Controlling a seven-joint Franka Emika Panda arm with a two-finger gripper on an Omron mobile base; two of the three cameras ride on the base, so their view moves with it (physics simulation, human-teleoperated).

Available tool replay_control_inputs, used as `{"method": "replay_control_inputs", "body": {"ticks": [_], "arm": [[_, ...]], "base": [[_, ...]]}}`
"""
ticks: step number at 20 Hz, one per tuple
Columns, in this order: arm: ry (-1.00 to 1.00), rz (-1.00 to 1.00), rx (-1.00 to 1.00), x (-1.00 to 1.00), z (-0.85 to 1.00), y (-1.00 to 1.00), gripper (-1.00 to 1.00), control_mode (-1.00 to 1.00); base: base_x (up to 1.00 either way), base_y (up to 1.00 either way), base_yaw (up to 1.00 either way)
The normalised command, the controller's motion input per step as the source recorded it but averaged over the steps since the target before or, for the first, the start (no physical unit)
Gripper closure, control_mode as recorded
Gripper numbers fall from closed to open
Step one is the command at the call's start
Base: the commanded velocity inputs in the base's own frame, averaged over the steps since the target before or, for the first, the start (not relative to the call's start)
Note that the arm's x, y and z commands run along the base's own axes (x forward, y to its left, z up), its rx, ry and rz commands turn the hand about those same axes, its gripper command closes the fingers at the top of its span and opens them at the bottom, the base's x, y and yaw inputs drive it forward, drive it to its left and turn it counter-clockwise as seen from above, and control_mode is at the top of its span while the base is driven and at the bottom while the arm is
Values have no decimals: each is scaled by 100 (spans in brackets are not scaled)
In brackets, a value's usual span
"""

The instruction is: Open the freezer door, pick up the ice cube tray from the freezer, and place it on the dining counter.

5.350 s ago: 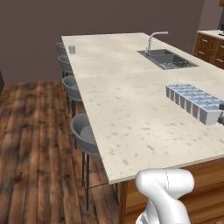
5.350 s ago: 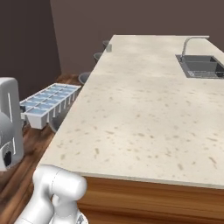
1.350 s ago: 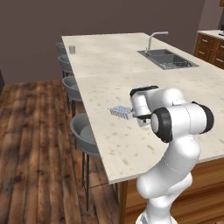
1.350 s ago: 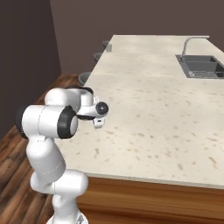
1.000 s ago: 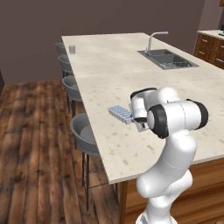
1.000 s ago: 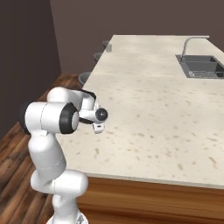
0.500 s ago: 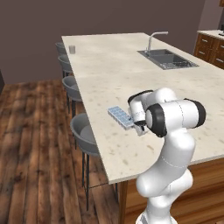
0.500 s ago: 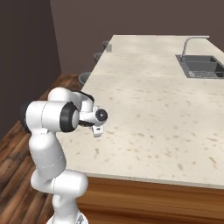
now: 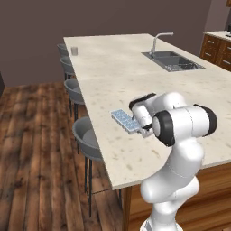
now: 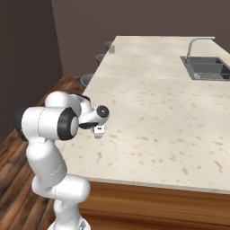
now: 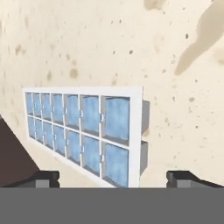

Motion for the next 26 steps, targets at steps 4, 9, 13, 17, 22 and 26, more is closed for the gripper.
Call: {"method": "replay_control_inputs", "body": {"ticks": [4, 9, 13, 17, 22, 26], "arm": [[24, 0, 0, -19, 78, 0, -100, -100], [31, -3, 0, -40, 86, 0, -100, -100], [31, -7, 0, -56, 79, 0, -100, -100], [27, -5, -1, -71, 55, -3, -100, -100], [17, -1, -1, -94, 43, -7, -100, -100], [9, 0, 0, -100, 31, -5, -100, -100]], "base": [[0, 0, 0], [0, 0, 0], [0, 0, 0], [0, 0, 0], [0, 0, 0], [0, 0, 0]]}}
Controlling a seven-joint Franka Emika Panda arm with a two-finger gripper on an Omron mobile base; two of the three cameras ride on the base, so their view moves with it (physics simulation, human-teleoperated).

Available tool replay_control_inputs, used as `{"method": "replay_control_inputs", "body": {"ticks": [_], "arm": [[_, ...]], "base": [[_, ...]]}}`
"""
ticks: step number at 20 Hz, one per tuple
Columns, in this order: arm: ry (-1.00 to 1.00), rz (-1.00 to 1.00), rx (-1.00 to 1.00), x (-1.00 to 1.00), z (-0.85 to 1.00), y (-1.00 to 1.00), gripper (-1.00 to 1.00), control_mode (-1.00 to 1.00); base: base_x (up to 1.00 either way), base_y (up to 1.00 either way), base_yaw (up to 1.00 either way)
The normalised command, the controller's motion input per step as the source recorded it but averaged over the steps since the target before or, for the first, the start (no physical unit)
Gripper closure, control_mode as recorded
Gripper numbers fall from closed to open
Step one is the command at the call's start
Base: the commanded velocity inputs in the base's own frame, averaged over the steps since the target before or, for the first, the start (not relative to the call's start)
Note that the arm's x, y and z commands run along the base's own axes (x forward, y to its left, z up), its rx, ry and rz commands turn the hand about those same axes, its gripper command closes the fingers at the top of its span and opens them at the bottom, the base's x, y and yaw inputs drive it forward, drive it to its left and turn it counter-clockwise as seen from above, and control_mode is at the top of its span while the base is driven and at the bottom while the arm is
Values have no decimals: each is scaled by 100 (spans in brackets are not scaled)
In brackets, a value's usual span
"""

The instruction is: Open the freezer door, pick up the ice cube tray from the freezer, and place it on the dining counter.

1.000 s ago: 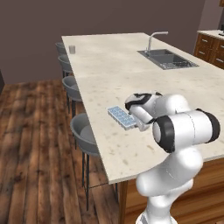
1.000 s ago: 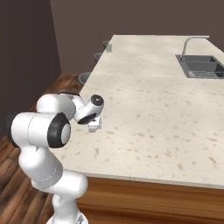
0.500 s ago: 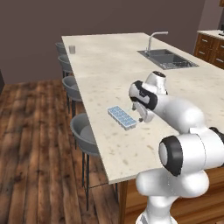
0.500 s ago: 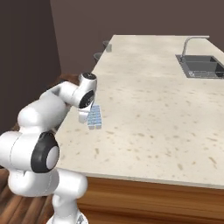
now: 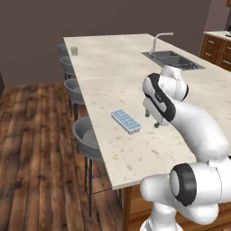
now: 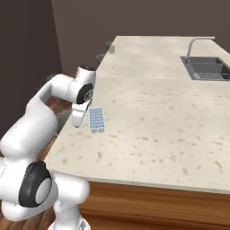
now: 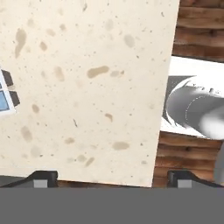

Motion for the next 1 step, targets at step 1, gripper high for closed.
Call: {"method": "replay_control_inputs", "body": {"ticks": [1], "arm": [[6, 0, -1, -100, 22, 0, -100, -100]], "base": [[0, 0, 0]]}}
